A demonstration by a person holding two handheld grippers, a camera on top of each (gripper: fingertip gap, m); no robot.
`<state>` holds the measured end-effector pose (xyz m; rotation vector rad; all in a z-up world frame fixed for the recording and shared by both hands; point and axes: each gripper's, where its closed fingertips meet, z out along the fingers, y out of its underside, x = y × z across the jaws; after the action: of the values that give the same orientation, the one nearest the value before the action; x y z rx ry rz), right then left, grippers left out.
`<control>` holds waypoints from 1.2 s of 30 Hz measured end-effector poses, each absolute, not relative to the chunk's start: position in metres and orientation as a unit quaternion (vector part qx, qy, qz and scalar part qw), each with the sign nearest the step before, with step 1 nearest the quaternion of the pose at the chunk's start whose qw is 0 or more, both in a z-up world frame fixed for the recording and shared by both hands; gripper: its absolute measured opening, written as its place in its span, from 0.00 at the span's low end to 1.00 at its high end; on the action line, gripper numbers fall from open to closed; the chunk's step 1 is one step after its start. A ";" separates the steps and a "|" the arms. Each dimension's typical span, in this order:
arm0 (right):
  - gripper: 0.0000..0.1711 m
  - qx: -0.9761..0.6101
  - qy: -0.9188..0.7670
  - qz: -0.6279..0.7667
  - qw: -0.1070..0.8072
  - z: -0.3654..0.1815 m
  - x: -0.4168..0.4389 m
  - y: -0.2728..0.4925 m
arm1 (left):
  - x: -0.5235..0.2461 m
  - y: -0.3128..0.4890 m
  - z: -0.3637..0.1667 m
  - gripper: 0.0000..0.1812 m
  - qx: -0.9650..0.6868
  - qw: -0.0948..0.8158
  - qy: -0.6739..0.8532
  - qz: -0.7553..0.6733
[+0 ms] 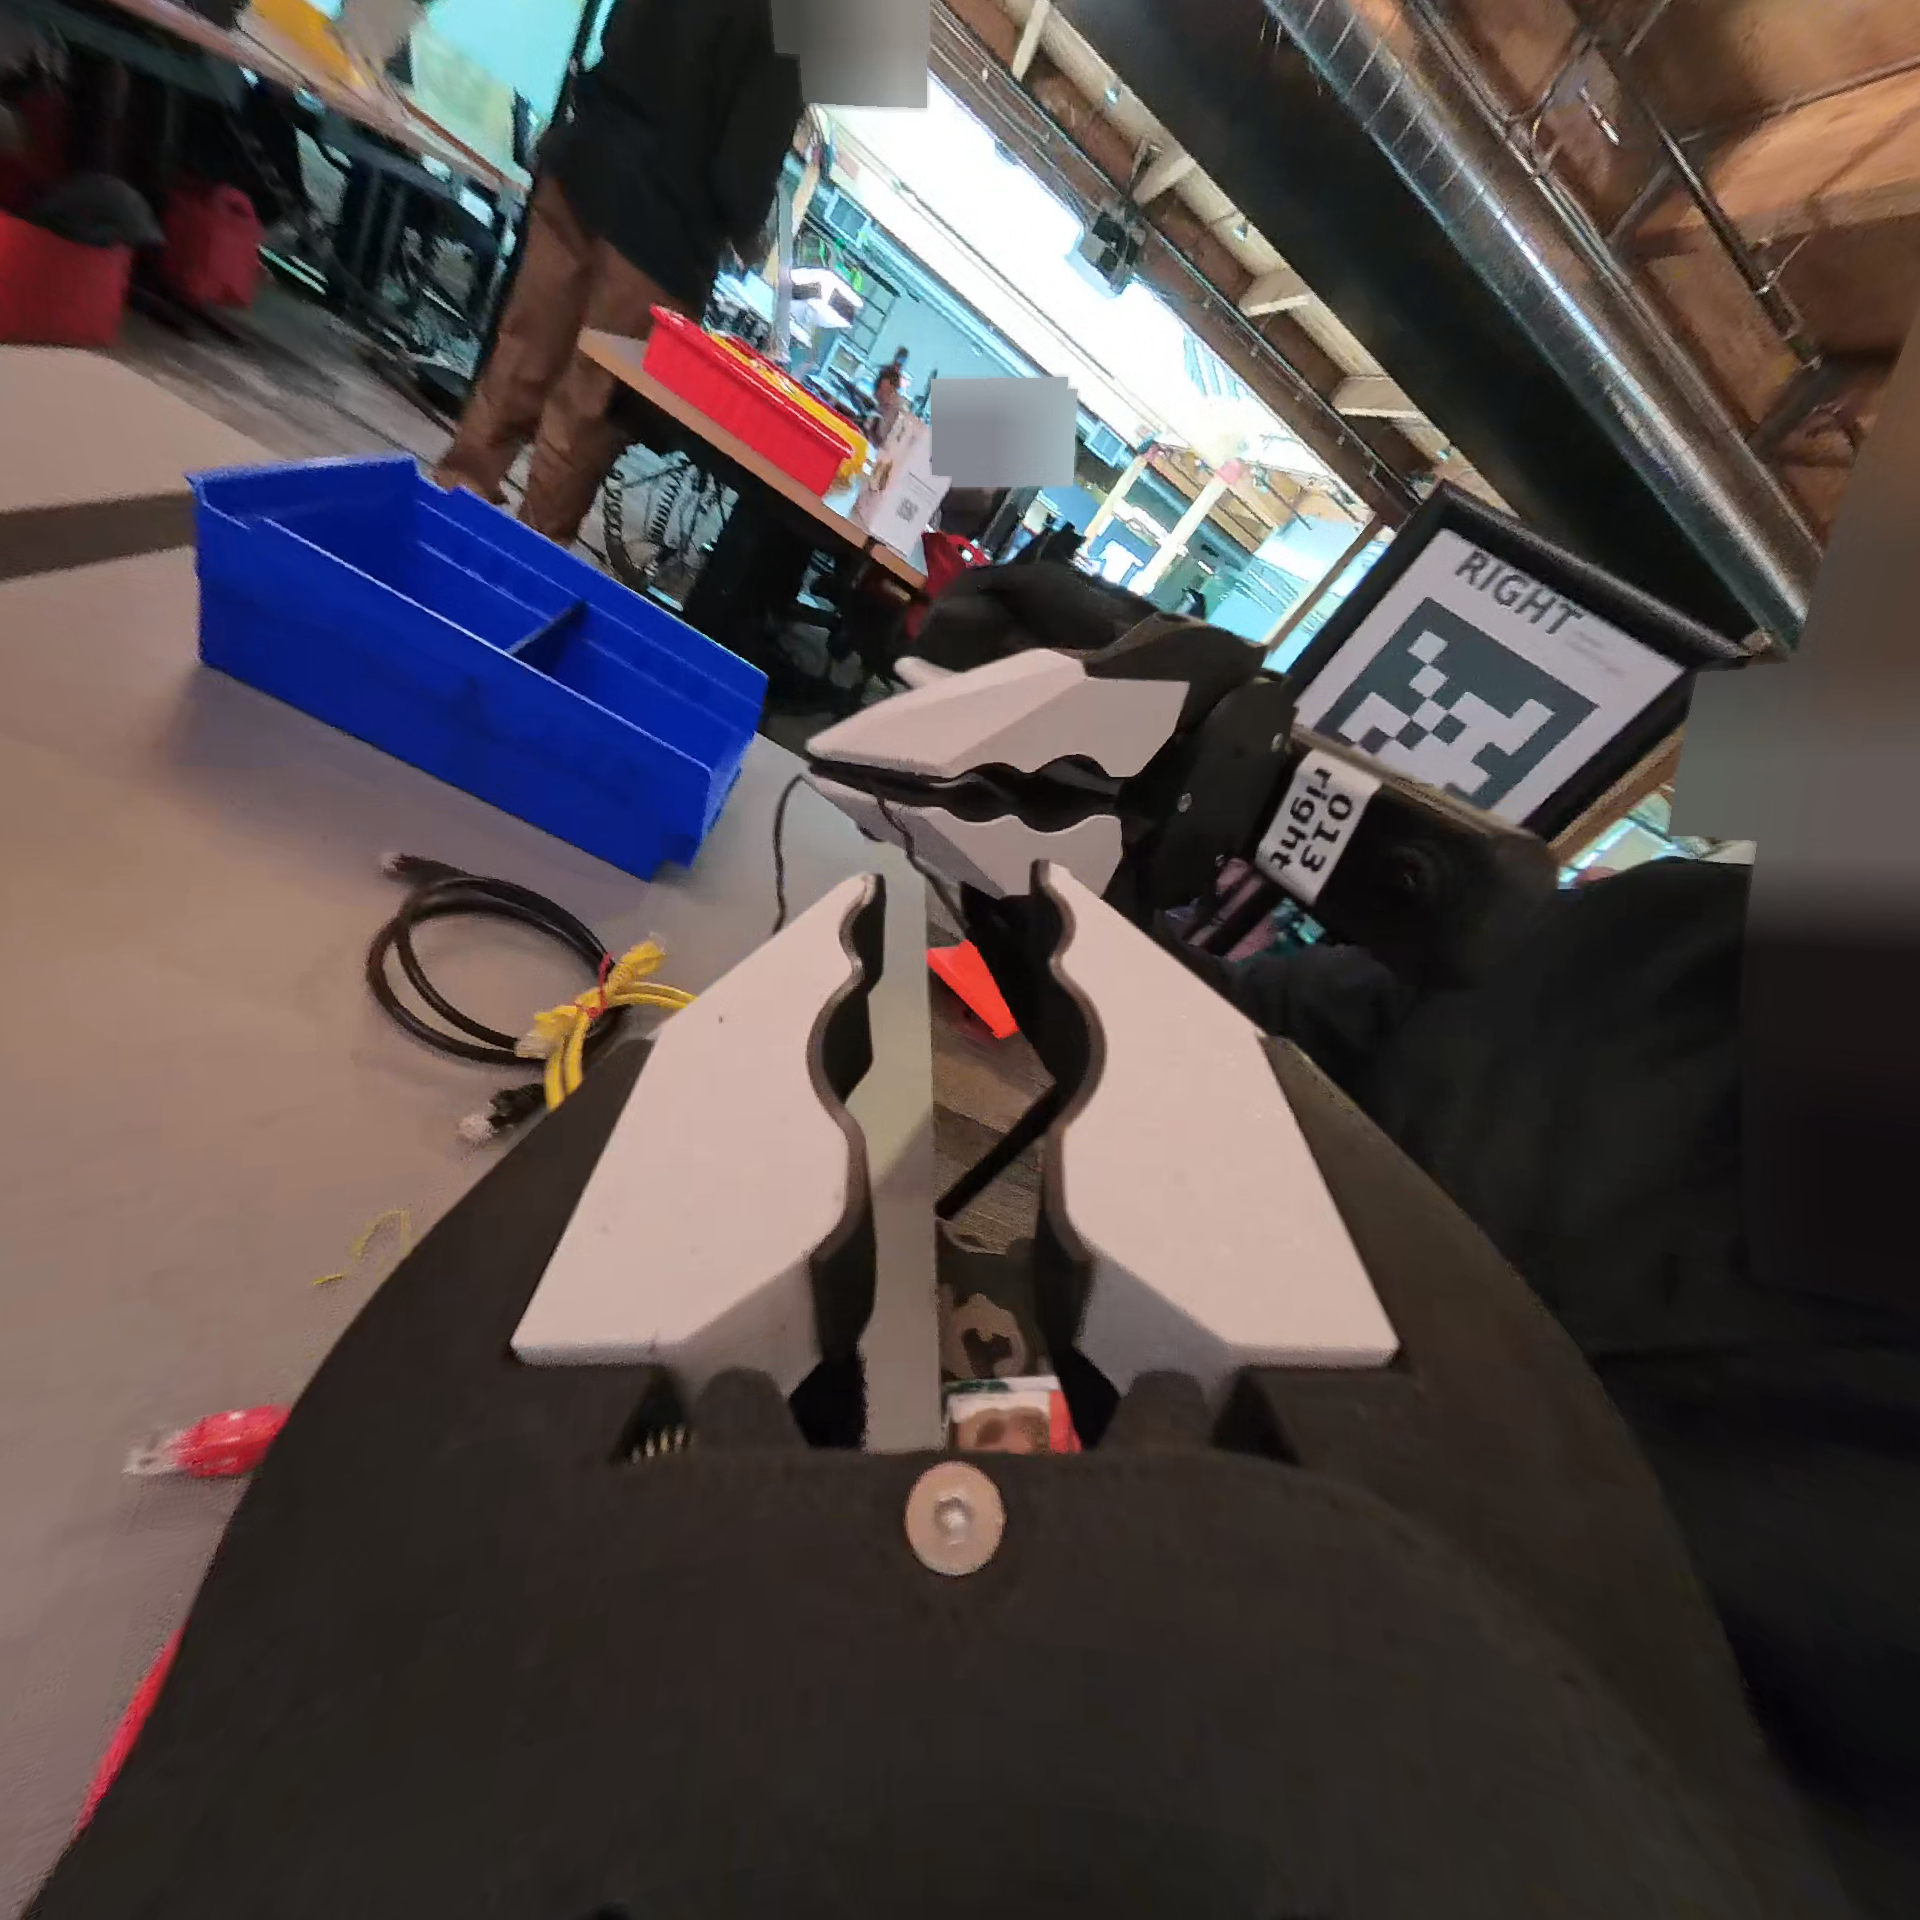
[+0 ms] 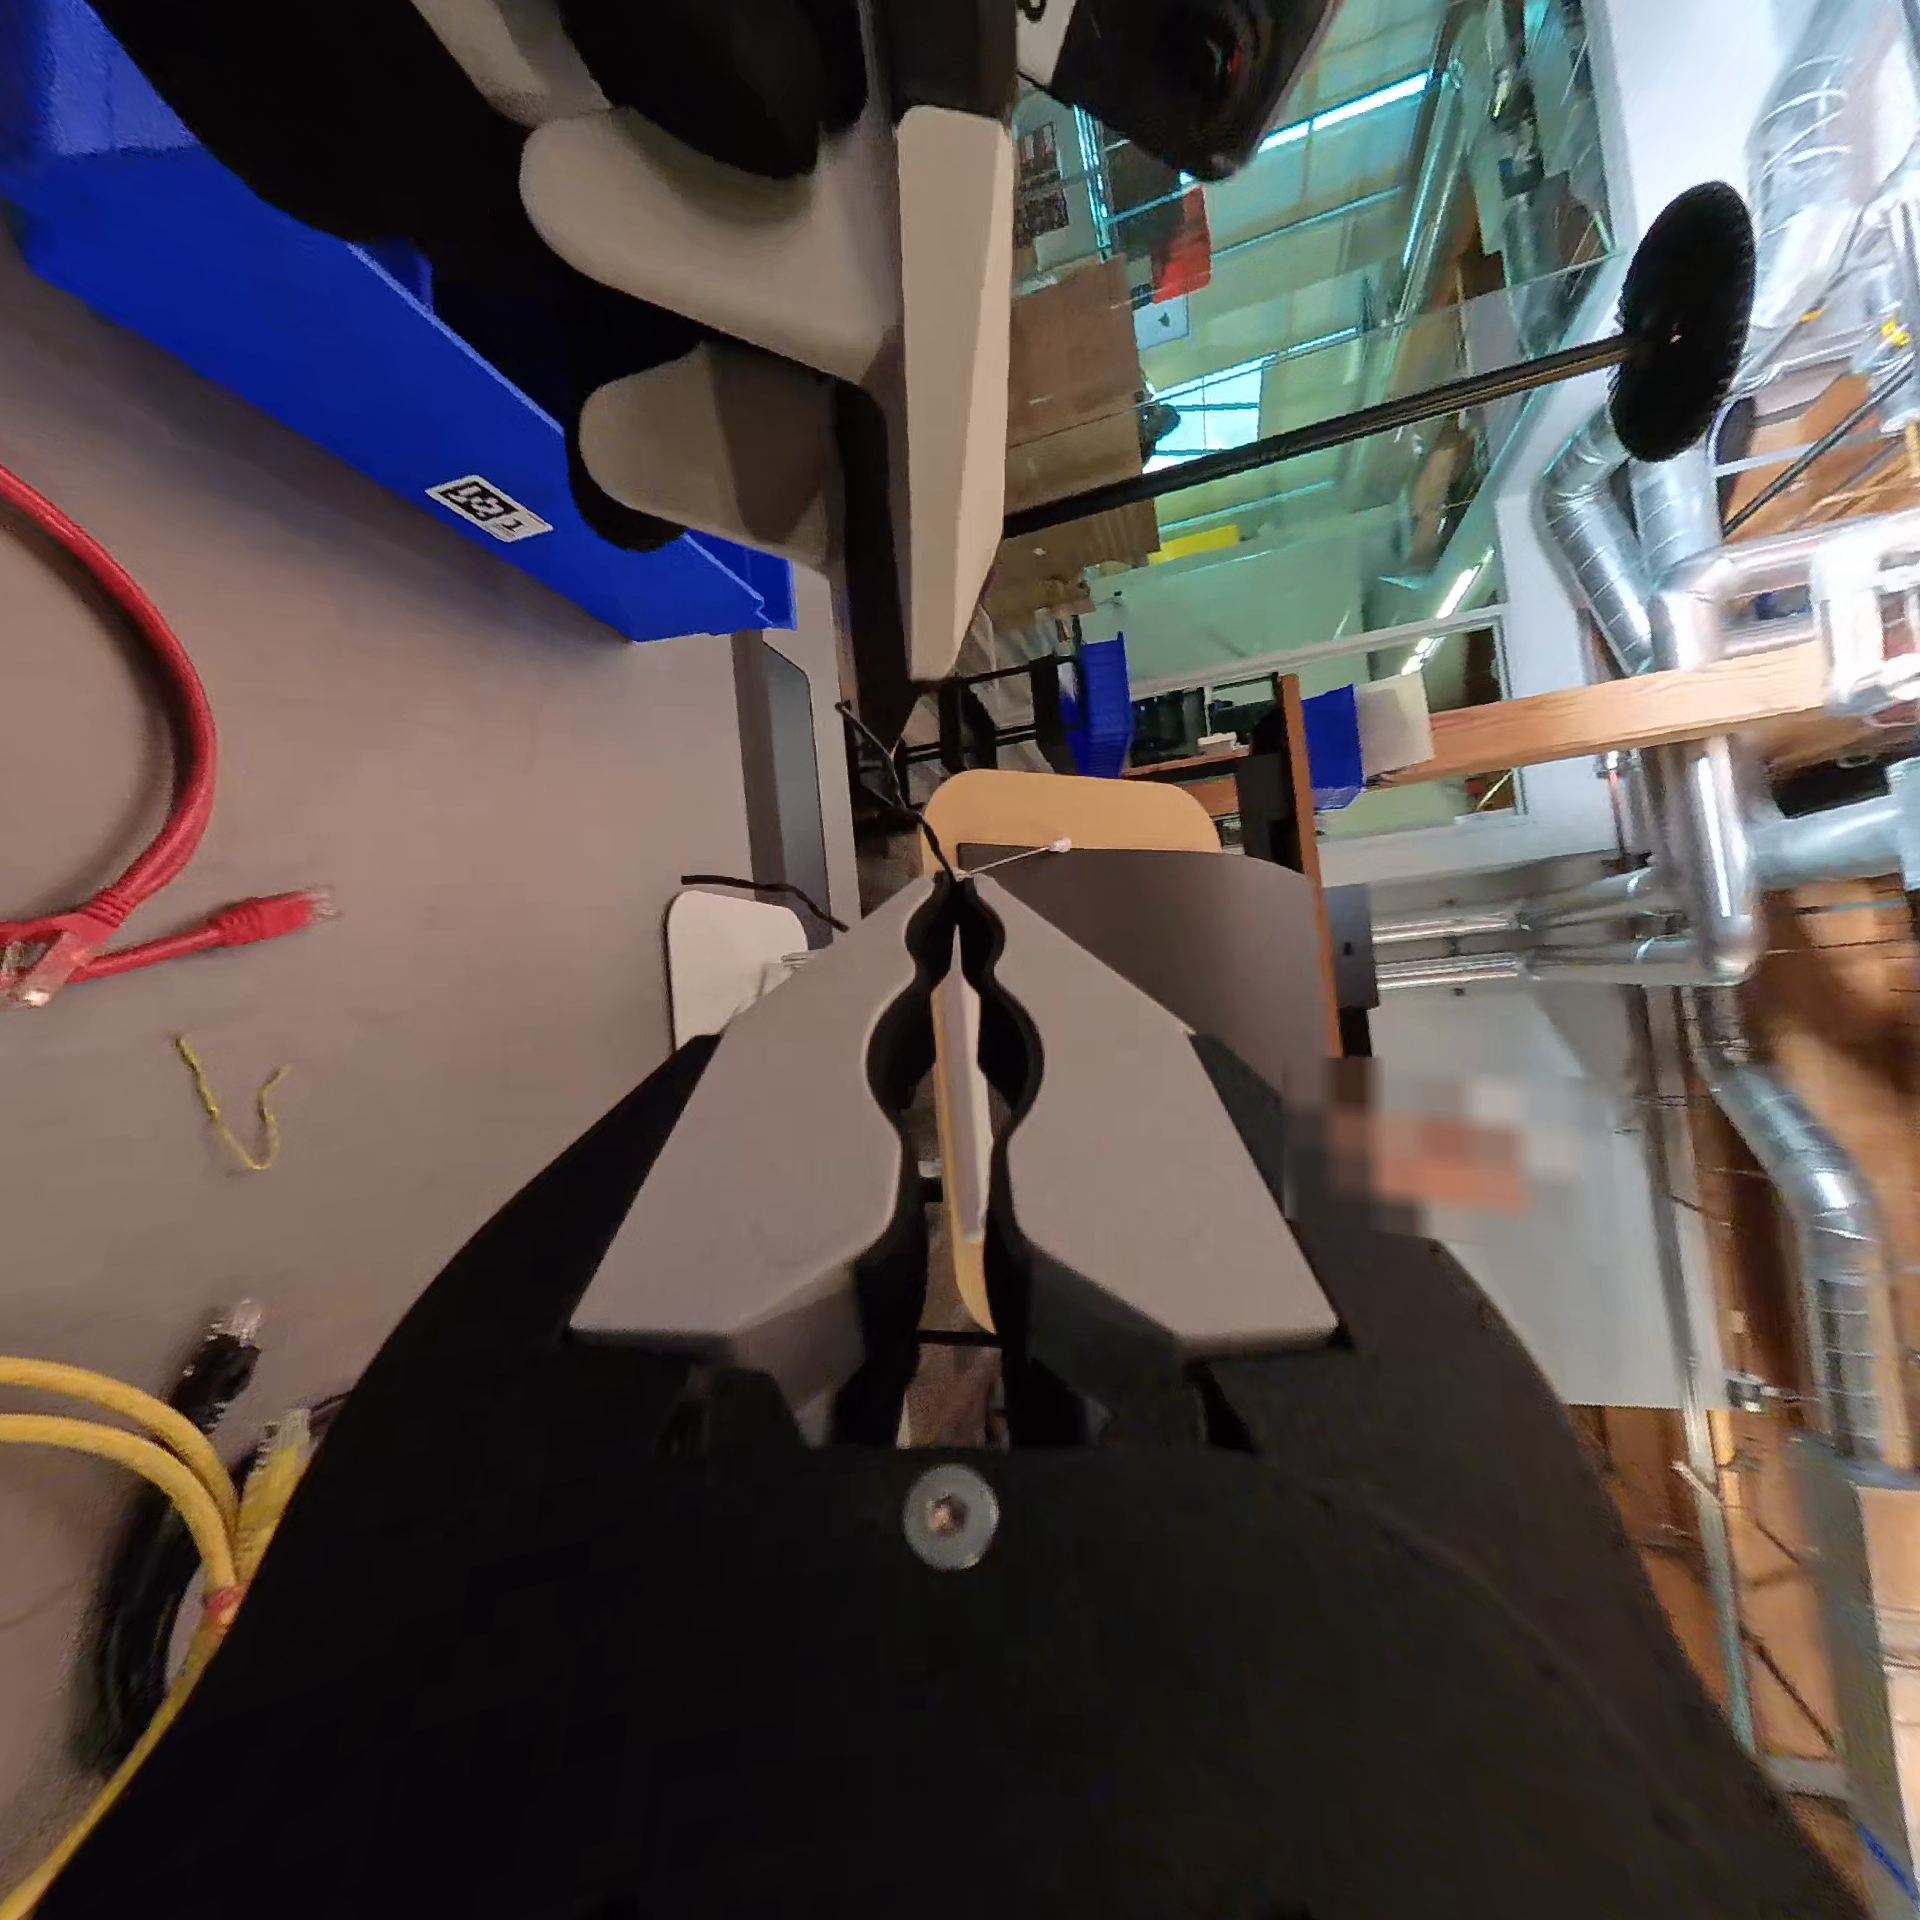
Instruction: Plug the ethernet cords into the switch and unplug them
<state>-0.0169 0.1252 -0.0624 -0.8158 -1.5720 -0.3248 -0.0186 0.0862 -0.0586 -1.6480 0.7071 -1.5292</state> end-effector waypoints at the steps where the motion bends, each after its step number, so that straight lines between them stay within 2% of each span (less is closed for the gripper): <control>1: 0.00 -0.350 -0.685 -0.150 0.622 -0.062 -0.017 0.125 | -0.016 0.083 -0.058 0.13 -0.642 0.372 0.278 -0.610; 3: 0.00 -0.342 -0.686 -0.157 0.623 -0.062 -0.020 0.122 | -0.013 0.082 -0.059 0.13 -0.640 0.361 0.273 -0.621; 6: 0.00 -0.333 -0.686 -0.161 0.627 -0.060 -0.023 0.117 | -0.008 0.082 -0.066 0.07 -0.650 0.348 0.270 -0.619; 7: 0.00 -0.331 -0.686 -0.162 0.627 -0.060 -0.023 0.116 | -0.008 0.083 -0.066 0.01 -0.648 0.351 0.267 -0.621; 8: 0.00 -0.333 -0.685 -0.156 0.629 -0.059 -0.024 0.115 | -0.007 0.083 -0.065 0.00 -0.644 0.354 0.266 -0.623; 12: 0.00 -0.363 -0.668 -0.059 0.647 -0.049 -0.024 0.110 | -0.006 0.081 -0.057 0.00 -0.618 0.393 0.282 -0.620; 17: 0.00 -0.411 -0.629 0.133 0.646 -0.035 -0.024 0.100 | -0.001 0.073 -0.045 0.00 -0.576 0.443 0.304 -0.616; 22: 0.00 -0.405 -0.650 0.079 0.638 -0.044 -0.023 0.106 | -0.006 0.079 -0.054 0.00 -0.586 0.442 0.303 -0.607; 25: 0.00 -0.419 -0.646 0.037 0.636 -0.044 -0.011 0.123 | -0.011 0.085 -0.096 0.12 -0.667 0.393 0.351 -0.527; 28: 0.00 -0.442 -0.639 0.021 0.629 -0.048 0.006 0.144 | -0.011 0.075 -0.154 0.21 -0.748 0.294 0.389 -0.450; 31: 0.00 -0.456 -0.631 0.017 0.627 -0.048 0.019 0.156 | -0.007 0.057 -0.217 0.23 -0.806 0.205 0.423 -0.359; 36: 0.00 -0.460 -0.632 -0.003 0.624 -0.048 0.025 0.162 | -0.013 0.041 -0.299 0.27 -0.861 0.128 0.439 -0.222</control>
<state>0.0249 0.1620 -0.0484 -1.0548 -1.4496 -0.0067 -0.0126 0.0405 -0.2986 -2.5050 1.2775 -0.6471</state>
